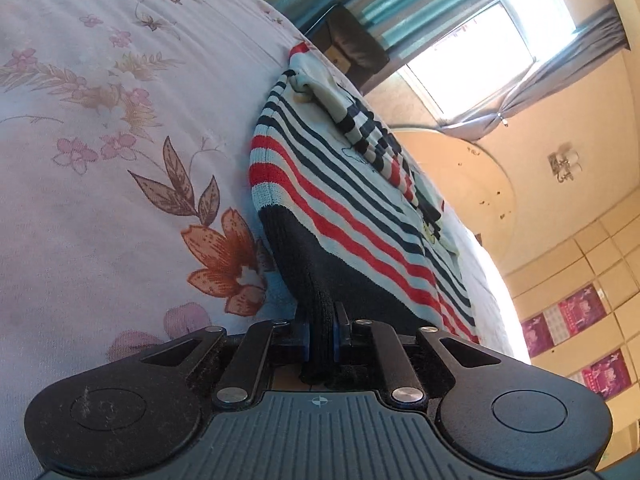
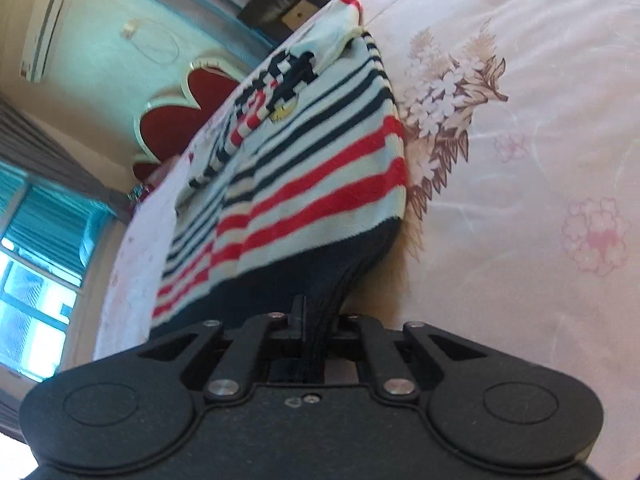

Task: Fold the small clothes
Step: 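Grasp the sweater hem with both tools side by side, then lift the hem and fold it toward the collar with both tools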

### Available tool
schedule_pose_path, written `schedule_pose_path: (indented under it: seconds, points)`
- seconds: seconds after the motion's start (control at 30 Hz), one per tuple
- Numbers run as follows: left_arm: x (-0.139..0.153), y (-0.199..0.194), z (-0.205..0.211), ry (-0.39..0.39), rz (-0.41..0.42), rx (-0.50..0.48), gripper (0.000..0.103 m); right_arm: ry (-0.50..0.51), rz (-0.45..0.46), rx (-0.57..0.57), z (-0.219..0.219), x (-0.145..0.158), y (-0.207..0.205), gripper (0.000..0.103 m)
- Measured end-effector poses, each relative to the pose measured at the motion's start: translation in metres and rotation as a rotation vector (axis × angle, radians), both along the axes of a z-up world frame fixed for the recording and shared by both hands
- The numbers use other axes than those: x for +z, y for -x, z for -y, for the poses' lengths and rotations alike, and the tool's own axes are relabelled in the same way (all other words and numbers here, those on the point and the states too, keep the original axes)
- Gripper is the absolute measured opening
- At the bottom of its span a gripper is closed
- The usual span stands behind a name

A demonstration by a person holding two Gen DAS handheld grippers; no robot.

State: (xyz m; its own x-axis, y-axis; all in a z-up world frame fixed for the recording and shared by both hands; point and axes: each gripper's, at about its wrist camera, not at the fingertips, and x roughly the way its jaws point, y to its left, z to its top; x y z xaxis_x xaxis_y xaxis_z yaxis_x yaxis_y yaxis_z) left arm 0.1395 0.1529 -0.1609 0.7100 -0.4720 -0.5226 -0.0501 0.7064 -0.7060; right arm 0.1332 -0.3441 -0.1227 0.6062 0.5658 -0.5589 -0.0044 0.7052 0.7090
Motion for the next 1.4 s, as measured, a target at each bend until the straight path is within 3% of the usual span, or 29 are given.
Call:
schedule_pose_path:
  seconds: [0.27, 0.5, 0.8, 0.97, 1.1, 1.4]
  points:
    - [0.019, 0.000, -0.001, 0.033, 0.082, 0.040, 0.010, 0.003, 0.038, -0.005, 0.001, 0.016, -0.005, 0.006]
    - [0.058, -0.024, -0.002, 0.074, 0.180, 0.072, 0.010, 0.031, 0.119, -0.010, 0.000, 0.049, -0.025, 0.006]
    - [0.133, -0.112, 0.008, -0.008, 0.287, -0.008, 0.010, 0.091, 0.197, -0.004, -0.003, 0.119, -0.102, 0.006]
    - [0.155, -0.195, 0.011, -0.051, 0.262, -0.012, 0.010, 0.125, 0.223, -0.018, -0.004, 0.145, -0.170, 0.006]
    - [0.145, -0.274, 0.014, -0.080, 0.188, -0.026, 0.010, 0.141, 0.187, -0.033, -0.004, 0.141, -0.236, 0.006]
    - [0.079, -0.410, 0.021, -0.129, 0.068, -0.048, 0.010, 0.142, 0.047, -0.086, -0.005, 0.076, -0.376, 0.006]
